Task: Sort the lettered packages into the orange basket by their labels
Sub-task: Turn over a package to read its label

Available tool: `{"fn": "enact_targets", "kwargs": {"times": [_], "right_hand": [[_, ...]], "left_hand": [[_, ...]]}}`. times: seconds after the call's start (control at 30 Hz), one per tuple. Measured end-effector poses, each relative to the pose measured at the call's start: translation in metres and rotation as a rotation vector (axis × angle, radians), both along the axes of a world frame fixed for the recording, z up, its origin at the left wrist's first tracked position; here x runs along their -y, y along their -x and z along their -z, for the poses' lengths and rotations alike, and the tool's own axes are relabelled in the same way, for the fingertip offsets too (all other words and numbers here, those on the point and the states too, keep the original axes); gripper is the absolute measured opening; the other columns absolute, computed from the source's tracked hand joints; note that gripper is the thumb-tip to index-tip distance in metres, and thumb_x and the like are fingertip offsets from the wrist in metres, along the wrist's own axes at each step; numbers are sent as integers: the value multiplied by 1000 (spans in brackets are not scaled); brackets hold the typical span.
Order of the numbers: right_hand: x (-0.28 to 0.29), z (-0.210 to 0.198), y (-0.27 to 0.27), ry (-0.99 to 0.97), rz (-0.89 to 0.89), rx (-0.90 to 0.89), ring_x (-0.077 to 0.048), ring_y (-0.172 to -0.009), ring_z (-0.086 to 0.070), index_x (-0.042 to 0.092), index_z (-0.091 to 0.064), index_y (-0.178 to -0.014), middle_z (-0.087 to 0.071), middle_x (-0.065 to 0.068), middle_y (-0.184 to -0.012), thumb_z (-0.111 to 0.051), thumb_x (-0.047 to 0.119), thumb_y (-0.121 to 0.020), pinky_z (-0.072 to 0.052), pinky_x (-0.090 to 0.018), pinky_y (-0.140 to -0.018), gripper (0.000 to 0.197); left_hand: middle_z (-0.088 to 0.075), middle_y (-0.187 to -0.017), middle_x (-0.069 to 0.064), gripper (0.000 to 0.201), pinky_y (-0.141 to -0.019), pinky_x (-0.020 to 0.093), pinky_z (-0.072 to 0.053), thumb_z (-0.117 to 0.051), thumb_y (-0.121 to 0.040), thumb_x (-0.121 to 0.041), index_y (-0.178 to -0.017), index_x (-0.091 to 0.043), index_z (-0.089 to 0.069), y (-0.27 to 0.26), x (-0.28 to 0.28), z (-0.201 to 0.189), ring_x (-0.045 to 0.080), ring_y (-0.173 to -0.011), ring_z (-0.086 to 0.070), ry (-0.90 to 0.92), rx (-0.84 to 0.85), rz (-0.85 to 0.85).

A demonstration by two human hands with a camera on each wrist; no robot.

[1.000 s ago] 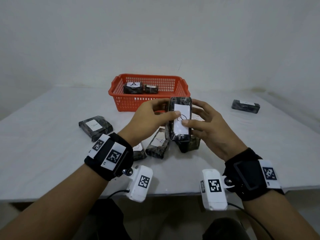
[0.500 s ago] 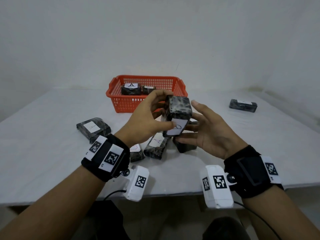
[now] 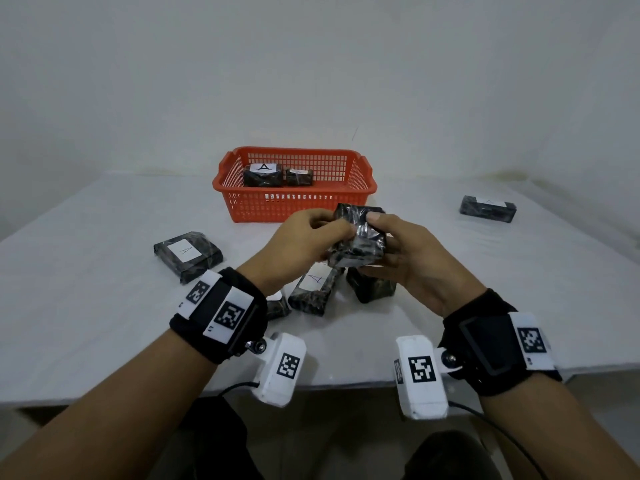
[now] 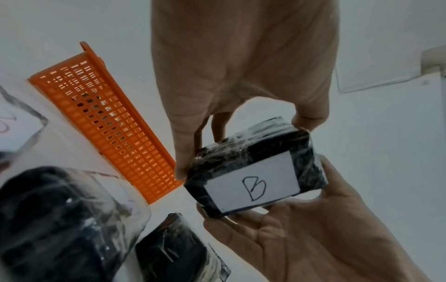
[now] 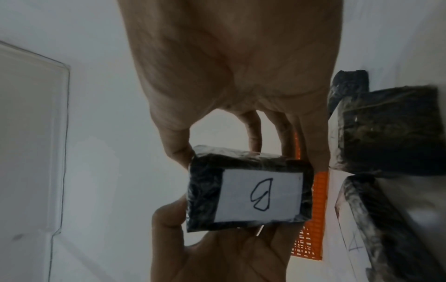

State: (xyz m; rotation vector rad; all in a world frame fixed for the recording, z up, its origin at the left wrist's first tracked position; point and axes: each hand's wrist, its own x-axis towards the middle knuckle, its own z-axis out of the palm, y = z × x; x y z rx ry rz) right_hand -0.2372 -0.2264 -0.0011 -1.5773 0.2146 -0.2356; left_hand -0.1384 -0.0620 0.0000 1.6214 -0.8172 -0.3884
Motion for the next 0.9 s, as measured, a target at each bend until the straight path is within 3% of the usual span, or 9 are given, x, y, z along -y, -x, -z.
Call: {"fn": "enact_targets", "kwargs": {"times": [0.1,0.2,0.27,0.4,0.5,0.6,0.77,0.9], "right_hand": [[1,-1,0,5,36,19,-39,-110,-73,6,-70,-122,-77,-18,-114,-65,41,-98,-55,-52,-103,43],[3,0,2,27,-31,-11,-36,-112,-73,10,-71,-122,-78,-12,-115,-70,48,-87,-56,-47,-103,51],[3,1,3,36,-67,-39,-33,-110,-74,13,-72,-120,-78,-8,-115,-75,45,-87,-55,-44,-103,46],[1,0,3,1,-20,-29,-32,-102,-74,13,-73,-108,-79,-11,-110,-67,31,-97,-55,-46,-101,22],[1,-1,4,-5,-29,-43,-39,-110,-72,14,-75,-114,-77,-16,-116,-65,38,-96,-54,-48,-103,32],[0,0,4,-28,-44,-57,-36,-108,-73,19,-76,-115,-77,-17,-117,-62,45,-97,-57,-45,-99,35],[2,1,4,-50,3,-40,-33,-103,-74,18,-76,-105,-77,-19,-111,-59,41,-101,-59,-44,-95,29],[13,4,3,144,111,61,-27,-101,-76,15,-69,-119,-76,-12,-115,-66,25,-100,-61,-35,-83,22]], "left_hand": [[-78,-109,9,41,-95,45,-61,-69,-86,-46,-110,-13,-73,0,-2,0,25,-102,-75,-6,-49,44],[-78,-104,11,30,-94,46,-61,-64,-97,-41,-103,-13,-75,-1,-4,0,26,-97,-75,-13,-32,32],[-77,-99,12,32,-90,47,-63,-59,-103,-34,-104,-7,-76,-2,-4,-1,23,-88,-74,-24,-17,4],[-79,-105,8,42,-85,33,-61,-60,-98,-44,-112,-8,-76,1,-4,-3,18,-88,-74,-39,-72,54],[-79,-108,9,40,-87,37,-60,-60,-98,-44,-114,-12,-77,1,-4,-4,19,-90,-74,-66,-76,66],[-80,-102,6,42,-86,41,-58,-58,-100,-46,-111,-10,-77,-1,-5,-6,21,-90,-76,-122,-33,39],[-80,-108,1,69,-91,39,-60,-56,-82,-74,-114,-17,-77,2,-4,-10,20,-99,-77,-158,-65,87],[-81,-102,-2,57,-91,42,-61,-59,-87,-72,-109,-23,-80,1,0,-9,19,-98,-77,-257,-53,25]]}}
